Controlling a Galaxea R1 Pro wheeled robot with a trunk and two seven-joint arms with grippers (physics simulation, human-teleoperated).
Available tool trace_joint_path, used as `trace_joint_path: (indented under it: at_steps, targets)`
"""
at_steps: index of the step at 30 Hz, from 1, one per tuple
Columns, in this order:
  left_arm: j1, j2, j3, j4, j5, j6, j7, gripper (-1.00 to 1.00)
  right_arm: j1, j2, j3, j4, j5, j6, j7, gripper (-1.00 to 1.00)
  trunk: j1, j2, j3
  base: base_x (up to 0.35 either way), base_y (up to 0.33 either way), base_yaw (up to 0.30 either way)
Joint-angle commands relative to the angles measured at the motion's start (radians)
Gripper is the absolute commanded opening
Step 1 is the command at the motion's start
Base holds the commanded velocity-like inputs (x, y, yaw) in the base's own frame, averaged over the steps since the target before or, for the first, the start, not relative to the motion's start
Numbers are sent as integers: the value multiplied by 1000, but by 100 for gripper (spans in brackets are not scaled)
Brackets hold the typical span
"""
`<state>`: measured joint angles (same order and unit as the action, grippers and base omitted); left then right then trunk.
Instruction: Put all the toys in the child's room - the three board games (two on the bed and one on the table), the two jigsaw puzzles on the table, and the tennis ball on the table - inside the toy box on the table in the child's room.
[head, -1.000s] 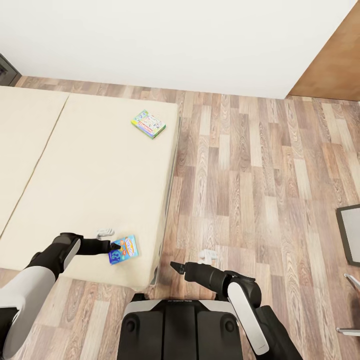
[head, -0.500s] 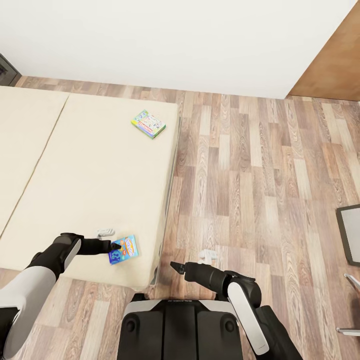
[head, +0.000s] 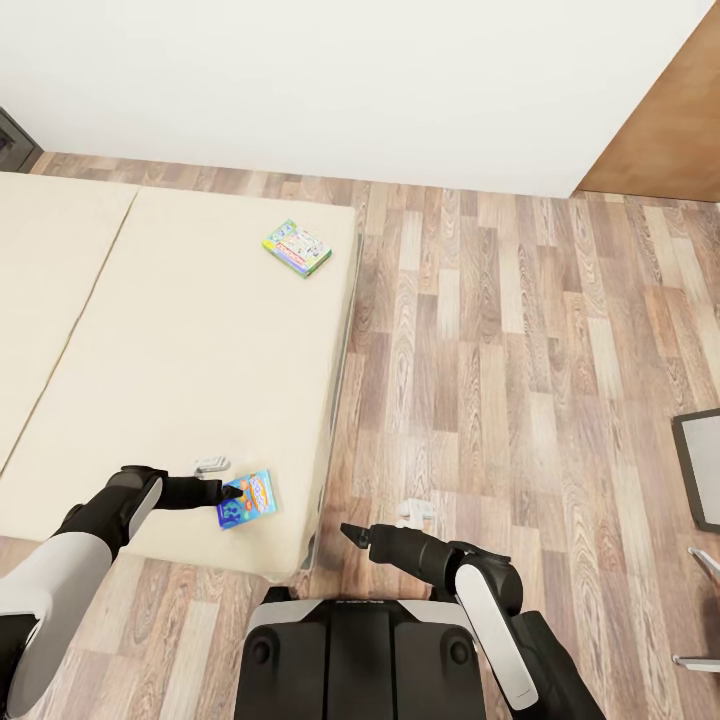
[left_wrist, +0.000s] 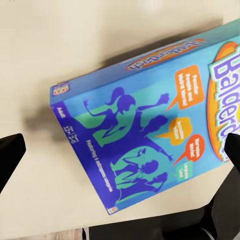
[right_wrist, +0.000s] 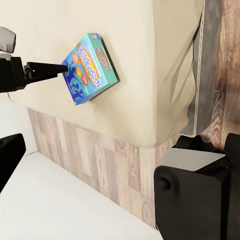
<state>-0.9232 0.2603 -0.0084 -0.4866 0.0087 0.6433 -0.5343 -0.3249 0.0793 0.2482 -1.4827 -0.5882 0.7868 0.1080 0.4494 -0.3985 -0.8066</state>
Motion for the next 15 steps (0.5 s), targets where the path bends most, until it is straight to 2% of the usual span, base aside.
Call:
trace_joint_path:
  at_steps: [1, 15]
  targets:
    - [0, 0, -1, -1, 1, 6, -3, 100, 0, 0, -1, -1, 5, 5, 5, 100, 1, -2, -1, 0, 0, 0]
    - [0, 0, -1, -1, 2, 6, -3, 100, 0, 0, -1, -1, 5, 5, 5, 100, 1, -2, -1, 0, 0, 0]
